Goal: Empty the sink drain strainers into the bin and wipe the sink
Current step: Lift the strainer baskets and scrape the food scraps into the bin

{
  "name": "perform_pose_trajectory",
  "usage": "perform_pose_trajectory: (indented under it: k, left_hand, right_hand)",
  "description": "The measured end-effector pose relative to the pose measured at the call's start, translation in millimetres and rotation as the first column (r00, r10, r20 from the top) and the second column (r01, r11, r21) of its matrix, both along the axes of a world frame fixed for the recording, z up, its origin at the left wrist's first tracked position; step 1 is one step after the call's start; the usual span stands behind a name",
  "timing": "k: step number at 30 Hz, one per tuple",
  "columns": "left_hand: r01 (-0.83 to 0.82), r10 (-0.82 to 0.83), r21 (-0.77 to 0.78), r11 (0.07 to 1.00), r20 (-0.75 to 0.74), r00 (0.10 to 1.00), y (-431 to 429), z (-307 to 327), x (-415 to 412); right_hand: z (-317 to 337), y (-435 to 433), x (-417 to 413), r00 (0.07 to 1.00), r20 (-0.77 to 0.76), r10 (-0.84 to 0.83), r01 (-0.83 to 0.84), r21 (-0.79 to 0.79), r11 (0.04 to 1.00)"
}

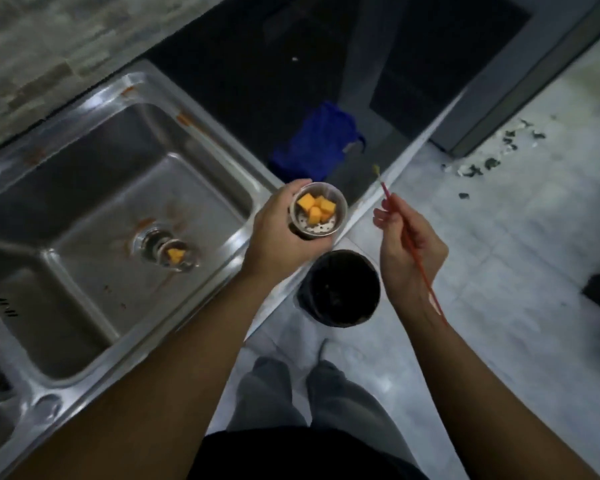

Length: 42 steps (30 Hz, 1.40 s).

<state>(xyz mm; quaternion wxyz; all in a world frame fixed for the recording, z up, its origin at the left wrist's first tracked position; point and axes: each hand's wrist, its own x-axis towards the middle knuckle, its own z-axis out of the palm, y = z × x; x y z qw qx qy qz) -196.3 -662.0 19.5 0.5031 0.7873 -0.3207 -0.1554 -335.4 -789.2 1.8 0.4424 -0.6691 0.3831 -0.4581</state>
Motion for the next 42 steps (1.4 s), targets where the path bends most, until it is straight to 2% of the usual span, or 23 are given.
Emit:
perform_pose_trajectory:
  k: [2,6,9,14,18,23,29,33,38,42]
  left_hand:
    - [0.101,-0.1,0.027,0.994,-0.053,0.994,-34.6,-8.2,-29.6]
    - [0.245,-0.237,0.083,0.966,-0.098,0.967,-63.8,-38.8,-68.6]
    - [0.313,-0.279,0.194,0.93,-0.184,0.942,-75.3,-77.6,-91.7]
    - [0.35,-0.289,0.338,0.873,-0.218,0.932,-83.3,-150.6,-102.5]
    - [0.426,-0.341,0.447,0.786,-0.261,0.903,-87.5,-203.3,-95.2]
    - [0.482,-0.364,0.494,0.723,-0.32,0.874,-88.9,-251.6,-86.7]
    - [0.484,-0.353,0.528,0.698,-0.335,0.874,-93.1,-295.0,-81.8]
    - [0.437,-0.311,0.58,0.688,-0.308,0.899,-95.1,-323.1,-78.3]
    - [0.391,-0.283,0.622,0.678,-0.27,0.92,-93.2,-350.8,-67.7]
    - [0.355,-0.276,0.657,0.665,-0.227,0.934,-88.8,-367.3,-62.4]
  right_hand:
    - [-6.9,-21.2,-35.1,0.994,-0.002,-0.107,0.107,0.038,0.994]
    - [-27.5,-34.0,-81.1,0.98,-0.023,-0.198,0.199,0.124,0.972]
    - [-51.8,-34.1,-113.4,0.975,-0.083,-0.207,0.219,0.184,0.958]
    - [-94.9,-22.3,-146.4,0.968,-0.251,0.012,0.037,0.19,0.981]
    - [-133.4,-10.8,-145.3,0.914,-0.367,0.172,-0.077,0.258,0.963]
    - [-177.6,-3.8,-121.6,0.818,-0.456,0.351,-0.21,0.332,0.92]
    - [-229.5,0.3,-100.3,0.755,-0.545,0.364,-0.185,0.356,0.916]
    - [-259.4,2.4,-96.9,0.793,-0.522,0.314,-0.164,0.314,0.935]
    - [-297.5,3.3,-101.9,0.821,-0.512,0.251,-0.055,0.366,0.929]
    - [-314.6,2.3,-103.0,0.845,-0.488,0.218,-0.039,0.35,0.936]
